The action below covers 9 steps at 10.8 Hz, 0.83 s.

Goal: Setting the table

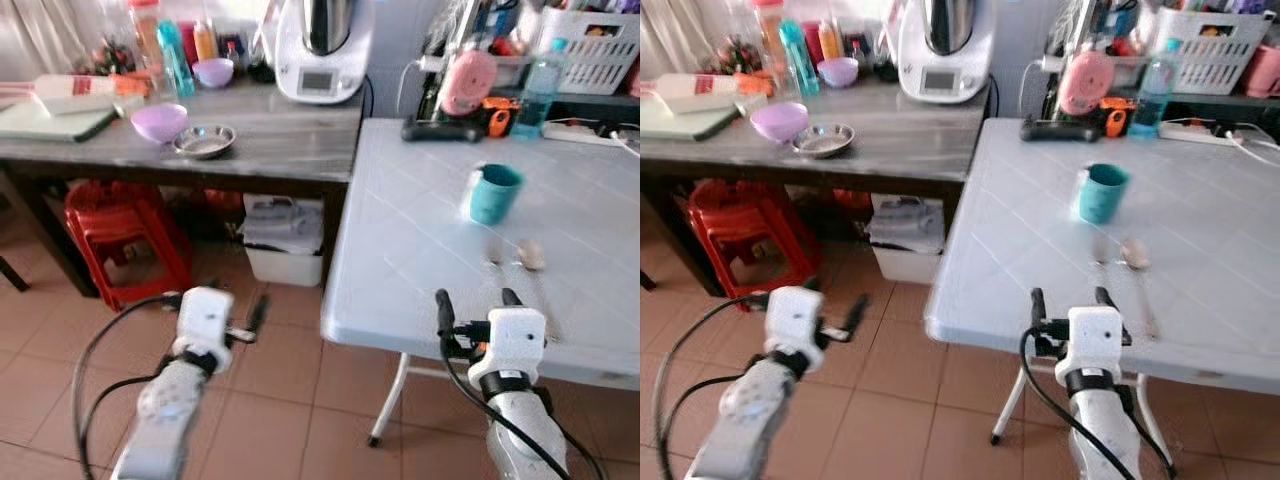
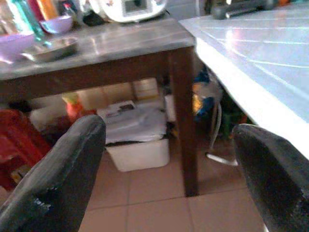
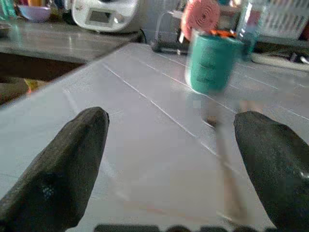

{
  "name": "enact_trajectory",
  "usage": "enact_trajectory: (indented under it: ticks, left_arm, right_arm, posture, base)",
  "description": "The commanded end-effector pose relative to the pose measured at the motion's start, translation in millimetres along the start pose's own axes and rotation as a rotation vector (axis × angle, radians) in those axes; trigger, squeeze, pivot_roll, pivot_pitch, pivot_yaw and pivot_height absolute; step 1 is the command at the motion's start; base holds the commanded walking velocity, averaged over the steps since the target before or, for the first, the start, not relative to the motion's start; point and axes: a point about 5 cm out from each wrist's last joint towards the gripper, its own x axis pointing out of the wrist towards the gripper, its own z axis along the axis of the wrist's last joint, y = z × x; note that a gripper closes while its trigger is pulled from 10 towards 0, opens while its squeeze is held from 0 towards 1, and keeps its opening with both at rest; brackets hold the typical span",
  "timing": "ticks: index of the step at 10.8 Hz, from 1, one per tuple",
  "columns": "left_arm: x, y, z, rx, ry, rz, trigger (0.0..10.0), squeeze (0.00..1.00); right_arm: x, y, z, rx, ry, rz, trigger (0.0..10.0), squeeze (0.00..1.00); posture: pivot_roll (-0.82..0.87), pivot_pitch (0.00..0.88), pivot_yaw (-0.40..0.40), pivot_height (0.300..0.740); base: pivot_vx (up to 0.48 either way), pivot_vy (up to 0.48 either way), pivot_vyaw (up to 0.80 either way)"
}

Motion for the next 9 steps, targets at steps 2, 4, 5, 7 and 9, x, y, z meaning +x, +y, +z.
enact_trajectory:
  ticks: [2, 4, 5, 7, 9]
  left_arm:
    - [2.7, -6.8, 2.5, -0.001, -0.005, -0.029, 10.0, 0.00]
    - [3.4, -8.3, 2.6, -0.005, -0.007, -0.034, 10.0, 0.00]
    - [3.8, -10.1, 4.1, -0.021, -0.027, -0.038, 10.0, 0.00]
    - [3.8, -13.4, 8.0, -0.040, -0.056, -0.082, 10.0, 0.00]
    - [2.8, -13.0, 8.0, -0.057, -0.058, -0.104, 10.0, 0.00]
  right_arm:
    - [-1.7, -2.6, -1.5, -0.007, 0.007, -0.008, 10.0, 0.00]
    - [-0.8, -4.0, -1.4, -0.010, 0.005, -0.009, 10.0, 0.00]
    - [0.0, -4.4, -1.2, -0.011, 0.003, -0.011, 10.0, 0.00]
    - [1.1, -3.3, -0.3, -0.009, -0.002, -0.008, 10.0, 0.00]
    - [1.1, -0.9, 0.5, -0.017, -0.009, 0.017, 10.0, 0.00]
  posture:
    - [0.10, 0.000, 0.045, 0.740]
    - [0.09, 0.000, 0.045, 0.740]
    - [0.09, 0.000, 0.045, 0.740]
    - [0.09, 0.000, 0.044, 0.740]
    - [0.09, 0.000, 0.042, 0.740]
  base:
    - [0.000, -0.334, 0.00]
    - [0.000, -0.341, 0.00]
    - [0.000, 0.000, 0.00]
    - [0.000, 0.000, 0.00]
    - [0.000, 0.000, 0.25]
